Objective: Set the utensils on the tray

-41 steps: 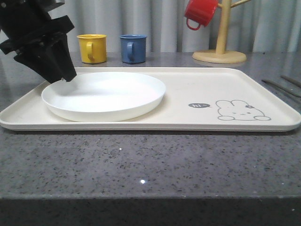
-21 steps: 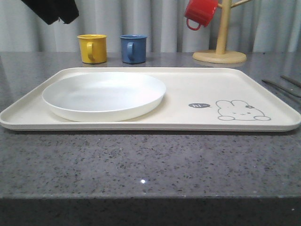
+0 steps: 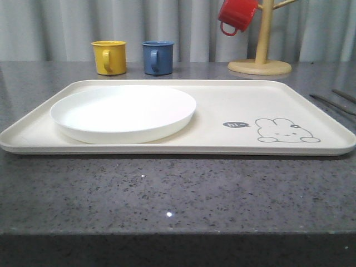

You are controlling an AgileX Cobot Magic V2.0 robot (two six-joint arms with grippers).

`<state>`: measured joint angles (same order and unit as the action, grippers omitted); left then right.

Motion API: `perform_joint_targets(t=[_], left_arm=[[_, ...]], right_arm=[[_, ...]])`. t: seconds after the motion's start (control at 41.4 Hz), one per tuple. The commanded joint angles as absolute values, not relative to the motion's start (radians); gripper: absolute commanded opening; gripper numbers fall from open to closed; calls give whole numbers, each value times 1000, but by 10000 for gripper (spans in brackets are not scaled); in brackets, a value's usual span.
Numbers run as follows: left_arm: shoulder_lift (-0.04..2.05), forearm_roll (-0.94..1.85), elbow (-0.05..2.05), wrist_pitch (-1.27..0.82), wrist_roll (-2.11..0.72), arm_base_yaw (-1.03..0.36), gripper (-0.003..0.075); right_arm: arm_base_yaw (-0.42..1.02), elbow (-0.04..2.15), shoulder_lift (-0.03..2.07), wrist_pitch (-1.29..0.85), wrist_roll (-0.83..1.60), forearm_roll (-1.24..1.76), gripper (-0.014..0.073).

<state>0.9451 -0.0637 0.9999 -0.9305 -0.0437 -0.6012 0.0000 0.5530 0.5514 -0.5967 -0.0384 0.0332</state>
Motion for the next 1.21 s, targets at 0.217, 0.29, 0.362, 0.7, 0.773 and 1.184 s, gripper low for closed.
perform_joint_targets(t=[0.217,0.29,0.362,0.7,0.773,1.184], left_arm=[[669,-55,873,-843,10,-608,356],[637,-55,867,-841,10,-608,356],[620,-55,867,-841,10,-608,356],[615,-55,866,-843,10,-608,356],[615,-55,866,-843,10,-608,356],[615,-55,866,-841,10,-608,356]], right_arm=[[1,582,561,-534,-35,24,433],[1,582,561,-534,-35,24,433],[1,582,561,-534,-35,24,433],[1,600,561,-551,-35,42,433],[1,633,578,-608,-35,42,433],[1,922,907,-900,20,121,433]])
